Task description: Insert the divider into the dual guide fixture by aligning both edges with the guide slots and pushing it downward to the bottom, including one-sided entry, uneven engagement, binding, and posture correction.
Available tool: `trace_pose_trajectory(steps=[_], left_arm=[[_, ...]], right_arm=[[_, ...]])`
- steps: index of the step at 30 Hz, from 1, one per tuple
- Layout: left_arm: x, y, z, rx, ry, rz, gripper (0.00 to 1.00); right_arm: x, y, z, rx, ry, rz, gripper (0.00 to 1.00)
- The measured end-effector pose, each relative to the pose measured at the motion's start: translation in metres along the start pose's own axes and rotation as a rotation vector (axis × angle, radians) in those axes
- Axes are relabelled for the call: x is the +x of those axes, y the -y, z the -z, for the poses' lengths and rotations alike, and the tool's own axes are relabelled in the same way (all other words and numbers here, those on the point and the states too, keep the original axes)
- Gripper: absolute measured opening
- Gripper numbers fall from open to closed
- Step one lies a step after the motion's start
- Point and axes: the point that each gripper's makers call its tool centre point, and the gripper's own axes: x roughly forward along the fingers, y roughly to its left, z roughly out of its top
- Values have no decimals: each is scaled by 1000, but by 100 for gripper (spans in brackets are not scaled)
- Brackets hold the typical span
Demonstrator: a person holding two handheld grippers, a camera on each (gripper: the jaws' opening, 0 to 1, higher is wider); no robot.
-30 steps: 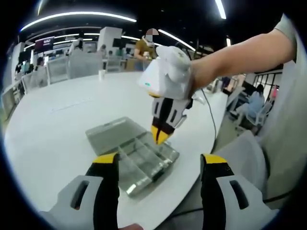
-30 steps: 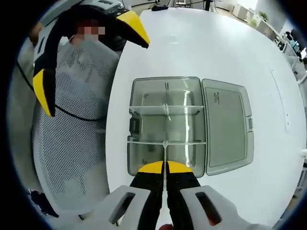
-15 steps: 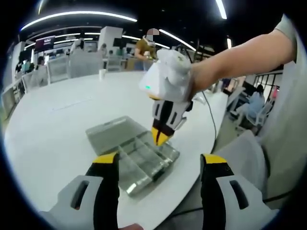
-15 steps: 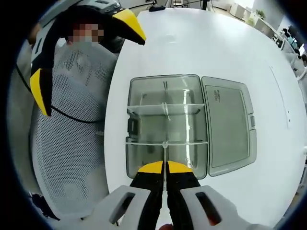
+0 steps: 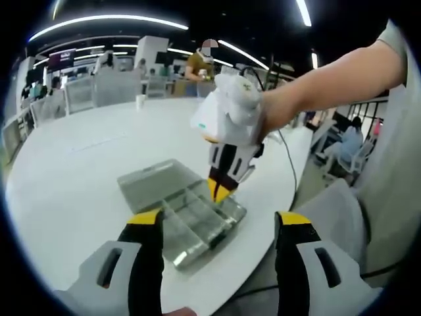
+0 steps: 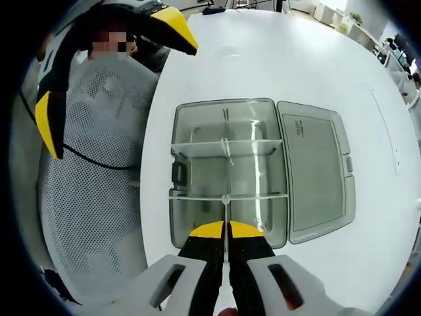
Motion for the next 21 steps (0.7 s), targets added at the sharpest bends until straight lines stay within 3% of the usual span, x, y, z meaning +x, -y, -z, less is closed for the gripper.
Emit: trace_pose_trajectory(steps=[21], left_arm=[[0, 2, 0, 3, -2, 1, 67]], right_arm=[[5, 0, 1, 11, 6, 8, 0]])
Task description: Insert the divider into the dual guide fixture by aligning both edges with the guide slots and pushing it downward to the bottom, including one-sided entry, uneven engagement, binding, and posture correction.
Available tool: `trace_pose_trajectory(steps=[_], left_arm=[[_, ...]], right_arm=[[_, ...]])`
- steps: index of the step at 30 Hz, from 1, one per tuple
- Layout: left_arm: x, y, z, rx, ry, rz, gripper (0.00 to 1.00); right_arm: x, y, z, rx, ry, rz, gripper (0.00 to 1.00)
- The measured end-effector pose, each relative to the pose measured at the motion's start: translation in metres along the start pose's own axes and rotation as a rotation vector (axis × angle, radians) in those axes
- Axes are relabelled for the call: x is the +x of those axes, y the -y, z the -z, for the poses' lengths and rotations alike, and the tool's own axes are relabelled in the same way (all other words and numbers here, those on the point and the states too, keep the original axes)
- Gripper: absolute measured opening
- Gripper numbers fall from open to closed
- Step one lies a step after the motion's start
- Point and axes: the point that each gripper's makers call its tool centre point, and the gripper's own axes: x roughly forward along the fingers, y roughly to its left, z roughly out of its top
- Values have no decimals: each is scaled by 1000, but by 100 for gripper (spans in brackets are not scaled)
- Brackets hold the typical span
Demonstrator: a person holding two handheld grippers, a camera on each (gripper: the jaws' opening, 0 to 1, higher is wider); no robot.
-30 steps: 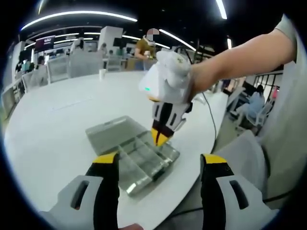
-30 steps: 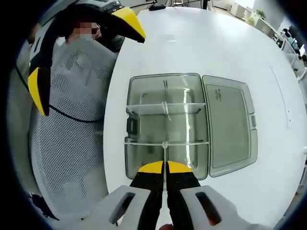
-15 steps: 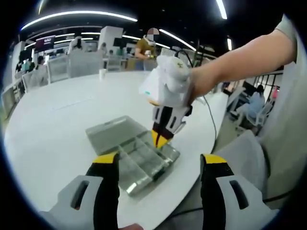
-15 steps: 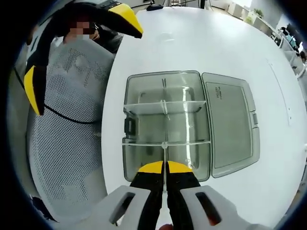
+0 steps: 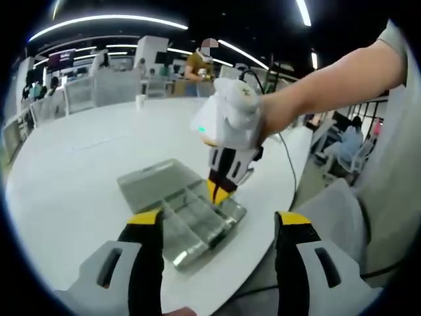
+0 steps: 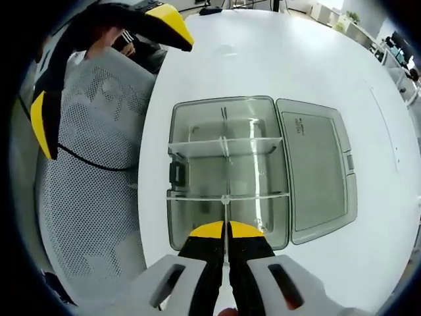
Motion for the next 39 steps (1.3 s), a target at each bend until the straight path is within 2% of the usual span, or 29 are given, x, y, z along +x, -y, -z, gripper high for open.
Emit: trace_pose_trajectory(steps=[3, 31, 39], left_arm=[[0, 1, -1, 1, 1, 0, 67], [-5, 2, -2, 12, 2, -6, 67], [-7, 2, -2, 11, 6, -13, 67]], right_arm=[[0, -1, 0, -24, -11, 9, 0], [0, -1, 0, -21, -20, 27, 0], [1, -1, 0, -46, -32, 30, 0]])
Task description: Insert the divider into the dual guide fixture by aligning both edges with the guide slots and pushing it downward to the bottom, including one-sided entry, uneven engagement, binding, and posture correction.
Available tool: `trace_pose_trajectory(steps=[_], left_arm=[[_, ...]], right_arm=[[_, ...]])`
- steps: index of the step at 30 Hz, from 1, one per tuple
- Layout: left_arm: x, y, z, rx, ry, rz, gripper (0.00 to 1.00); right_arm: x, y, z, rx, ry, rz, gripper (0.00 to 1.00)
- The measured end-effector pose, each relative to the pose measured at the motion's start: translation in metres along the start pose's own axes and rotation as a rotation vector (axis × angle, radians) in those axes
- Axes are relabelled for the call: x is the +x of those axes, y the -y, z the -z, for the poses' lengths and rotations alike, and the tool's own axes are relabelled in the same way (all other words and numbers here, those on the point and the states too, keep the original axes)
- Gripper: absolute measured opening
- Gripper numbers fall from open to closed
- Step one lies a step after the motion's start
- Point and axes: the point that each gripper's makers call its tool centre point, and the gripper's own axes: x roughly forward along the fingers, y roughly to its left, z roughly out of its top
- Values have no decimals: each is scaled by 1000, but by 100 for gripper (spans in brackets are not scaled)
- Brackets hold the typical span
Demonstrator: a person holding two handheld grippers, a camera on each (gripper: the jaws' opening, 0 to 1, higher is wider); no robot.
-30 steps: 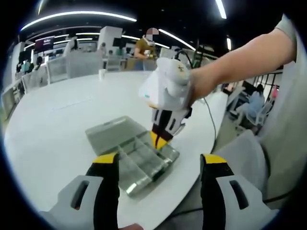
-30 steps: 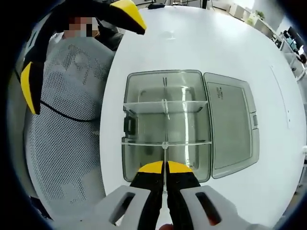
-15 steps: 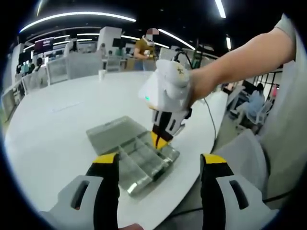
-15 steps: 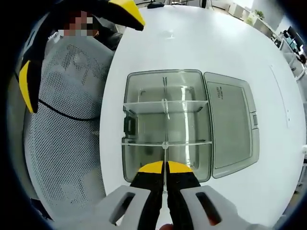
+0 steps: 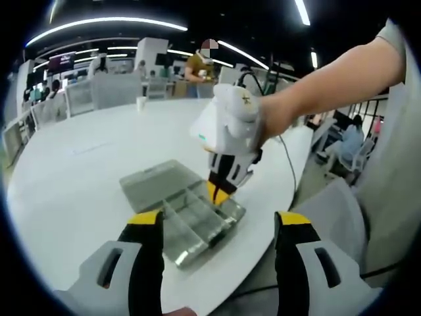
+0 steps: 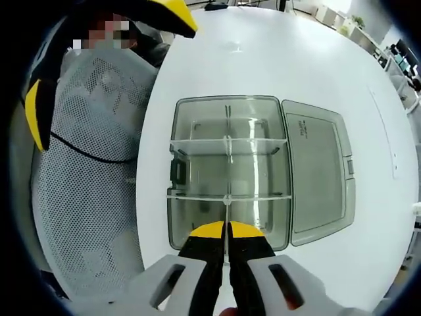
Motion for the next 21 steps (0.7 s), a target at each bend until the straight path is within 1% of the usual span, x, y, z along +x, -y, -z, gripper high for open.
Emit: trace_pose_trajectory(steps=[3, 7, 11, 13, 21], left_arm=[[-1, 0, 1, 1, -1, -1, 67], [-2, 1, 0, 2, 0, -1, 67], [-3, 1, 1, 4, 2, -1, 67], [-4, 1, 1, 3, 1, -2, 67], [-6, 2, 3, 10, -4, 0, 67]], right_arm=[[0, 0, 0, -5, -1, 6, 0], [0, 1, 0, 13, 6, 13, 0], [0, 1, 0, 0, 15, 28, 0], [0, 1, 1, 21, 27, 32, 0], [-5, 0, 0, 57, 79, 54, 7]])
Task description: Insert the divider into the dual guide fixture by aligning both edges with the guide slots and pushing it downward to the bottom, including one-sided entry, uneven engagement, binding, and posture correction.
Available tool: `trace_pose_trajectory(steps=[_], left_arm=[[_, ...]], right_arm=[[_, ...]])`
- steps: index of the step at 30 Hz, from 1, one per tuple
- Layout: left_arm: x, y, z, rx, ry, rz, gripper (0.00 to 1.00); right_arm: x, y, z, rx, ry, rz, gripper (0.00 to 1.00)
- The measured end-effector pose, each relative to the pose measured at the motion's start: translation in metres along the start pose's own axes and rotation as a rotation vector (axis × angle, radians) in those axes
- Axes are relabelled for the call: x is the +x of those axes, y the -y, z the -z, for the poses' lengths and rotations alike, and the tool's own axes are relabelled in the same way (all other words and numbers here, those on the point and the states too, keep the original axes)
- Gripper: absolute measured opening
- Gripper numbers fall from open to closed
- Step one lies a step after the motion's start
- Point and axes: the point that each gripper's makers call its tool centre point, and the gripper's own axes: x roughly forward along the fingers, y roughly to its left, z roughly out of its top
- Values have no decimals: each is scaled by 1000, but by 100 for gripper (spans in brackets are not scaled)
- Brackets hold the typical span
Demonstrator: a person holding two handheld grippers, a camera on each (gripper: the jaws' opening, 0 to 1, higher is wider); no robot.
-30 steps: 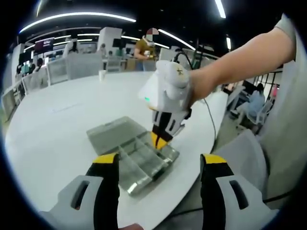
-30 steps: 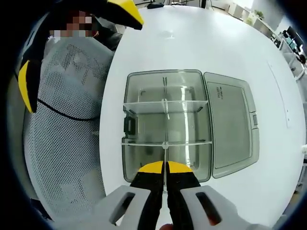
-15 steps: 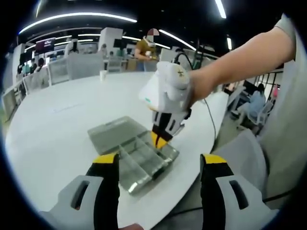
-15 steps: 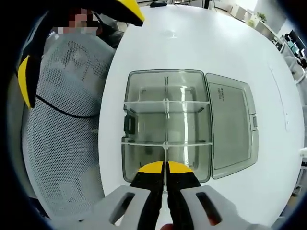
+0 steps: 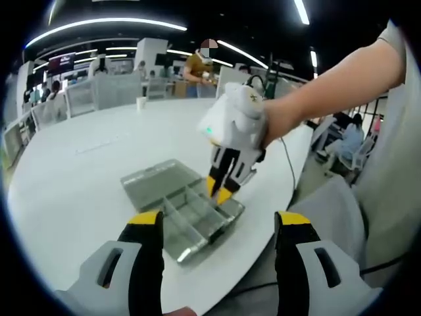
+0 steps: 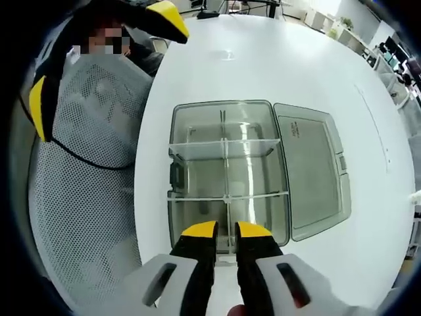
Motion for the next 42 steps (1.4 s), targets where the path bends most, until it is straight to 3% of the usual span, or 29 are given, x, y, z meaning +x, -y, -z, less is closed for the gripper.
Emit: trace_pose_trajectory(steps=[14, 18, 23, 32, 42], left_arm=[[-10, -10, 3, 13, -24, -14, 67], [-12, -12, 2, 20, -32, -17, 67], [-15, -15, 7, 31, -57, -16, 67], [-18, -17, 14, 52, -99, -10, 67], [-23, -32, 19, 47, -122, -40, 67]], right_arm=[[-16, -6, 8, 89, 124, 51, 20], [-23, -10, 3, 168, 210, 59, 22], [-30, -12, 1, 195, 263, 72, 25], [-43, -19, -12, 300, 445, 79, 31], [-56, -24, -17, 361, 560, 97, 37]])
